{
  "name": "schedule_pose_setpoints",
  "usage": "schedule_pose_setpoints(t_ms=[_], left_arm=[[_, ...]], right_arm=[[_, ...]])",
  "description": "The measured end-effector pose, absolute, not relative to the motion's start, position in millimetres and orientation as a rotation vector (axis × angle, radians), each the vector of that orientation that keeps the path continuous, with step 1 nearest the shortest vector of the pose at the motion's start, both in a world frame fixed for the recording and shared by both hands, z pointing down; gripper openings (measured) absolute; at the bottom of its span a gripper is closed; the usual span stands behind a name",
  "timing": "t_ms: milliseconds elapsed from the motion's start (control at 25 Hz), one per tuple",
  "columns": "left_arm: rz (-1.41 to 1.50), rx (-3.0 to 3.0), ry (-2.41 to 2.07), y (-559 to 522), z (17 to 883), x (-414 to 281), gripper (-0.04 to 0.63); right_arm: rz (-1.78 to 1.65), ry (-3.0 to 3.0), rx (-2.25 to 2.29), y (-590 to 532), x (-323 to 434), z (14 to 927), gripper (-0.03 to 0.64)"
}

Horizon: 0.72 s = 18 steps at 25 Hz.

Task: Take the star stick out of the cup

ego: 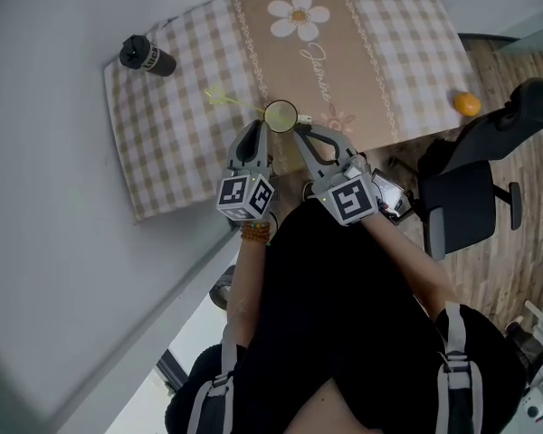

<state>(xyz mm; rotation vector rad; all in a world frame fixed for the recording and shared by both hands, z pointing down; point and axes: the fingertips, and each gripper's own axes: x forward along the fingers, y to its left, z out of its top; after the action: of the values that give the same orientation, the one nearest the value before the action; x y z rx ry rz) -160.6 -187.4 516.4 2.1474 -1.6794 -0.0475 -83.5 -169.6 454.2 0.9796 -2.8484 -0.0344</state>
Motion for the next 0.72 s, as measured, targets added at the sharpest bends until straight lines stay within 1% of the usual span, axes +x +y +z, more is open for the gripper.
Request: schedule_pose_setpoints(t_ms=[40, 360, 720], left_arm=[[-0.060, 2.136, -1.666, -190.6, 520.3, -160.9, 0.071], [-0.095, 2.016, -1.668, -206.4, 546.7, -171.2, 0.071], [-0.132, 1.999, -1.625, -218.8, 551.3, -174.8, 0.071]], right_arm=[[-0.030, -2.847, 0.987, -170.9, -82.7, 454.4, 0.006], [-0.030, -2.826, 0.992, -180.4, -80.7, 458.5, 0.006], [-0.032, -2.808, 0.996, -190.2, -80.2, 464.6, 0.006]])
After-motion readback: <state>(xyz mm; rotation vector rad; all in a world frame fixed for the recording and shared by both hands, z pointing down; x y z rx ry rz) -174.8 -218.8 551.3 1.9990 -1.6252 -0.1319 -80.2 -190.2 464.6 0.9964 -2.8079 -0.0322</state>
